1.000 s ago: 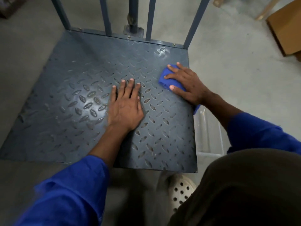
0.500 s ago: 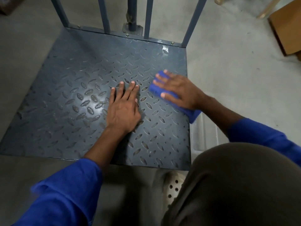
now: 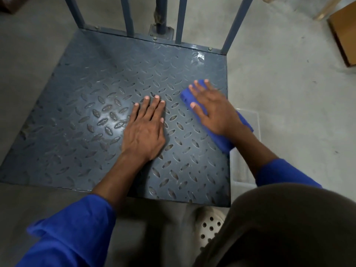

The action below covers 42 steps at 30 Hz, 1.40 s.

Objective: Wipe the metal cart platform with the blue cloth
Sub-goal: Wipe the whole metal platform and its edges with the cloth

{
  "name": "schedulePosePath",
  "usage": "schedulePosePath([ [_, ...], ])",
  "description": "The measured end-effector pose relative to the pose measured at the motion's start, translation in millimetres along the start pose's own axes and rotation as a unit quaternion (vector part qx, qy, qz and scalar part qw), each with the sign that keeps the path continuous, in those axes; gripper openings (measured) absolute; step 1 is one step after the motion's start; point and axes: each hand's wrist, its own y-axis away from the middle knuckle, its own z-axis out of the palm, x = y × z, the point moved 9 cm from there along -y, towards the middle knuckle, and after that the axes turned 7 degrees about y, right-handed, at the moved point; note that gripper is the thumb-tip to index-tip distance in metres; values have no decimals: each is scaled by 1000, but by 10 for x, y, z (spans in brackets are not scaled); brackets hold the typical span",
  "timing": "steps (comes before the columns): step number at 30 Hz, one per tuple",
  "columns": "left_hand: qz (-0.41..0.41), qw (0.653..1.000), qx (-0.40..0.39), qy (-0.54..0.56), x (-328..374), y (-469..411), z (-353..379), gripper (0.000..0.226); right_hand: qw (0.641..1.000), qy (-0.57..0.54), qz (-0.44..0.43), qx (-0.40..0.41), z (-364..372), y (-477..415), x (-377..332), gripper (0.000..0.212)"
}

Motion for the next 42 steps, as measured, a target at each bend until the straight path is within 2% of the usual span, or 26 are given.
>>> schedulePosePath([
  [2,-5,1000,-1,-2,-8,0,9,64,994,24,103,5,5,-24,173,63],
  [3,-7,1000,-1,-3,-13,1,9,64,993,33,118,2,13,68,92,62],
  [7,-28,1000,9,0,-58,38,-19,63,999,19,4,-31,-39,822,-750,59],
  [11,-20,1000,-4,-5,-84,78,2,64,999,-37,-32,-3,-133,932,-700,51],
  [14,10,1000,-20,-20,-109,115,2,65,993,-103,-25,50,-187,584,-445,40],
  [17,50,998,-17,-39,-115,233,-21,68,985,-145,51,81,-242,401,-171,35],
  [18,61,997,-18,-43,-117,272,-23,69,985,-144,44,82,-247,413,-177,33],
  [21,89,995,-31,-41,-173,406,-53,69,996,-65,-61,9,-85,634,-392,46],
  [22,102,993,-34,-41,-210,460,-76,69,997,-34,-71,-7,-42,731,-412,50],
  [26,118,991,-37,-45,-399,635,-191,70,1000,-5,8,-10,-69,1049,-490,56],
  [29,103,992,-36,-57,-438,651,-208,71,997,16,-27,-73,0,1251,-949,61],
  [33,92,994,-23,-51,-391,624,-207,72,992,45,-74,-88,17,1309,-1142,64],
  [37,70,996,-24,-41,-369,608,-181,71,996,23,63,-63,-17,949,-685,62],
  [39,67,997,-21,-36,-361,601,-188,71,990,26,133,-43,-15,878,-696,61],
  [42,67,997,-13,-30,-357,597,-195,70,991,7,125,-40,23,938,-1020,58],
])
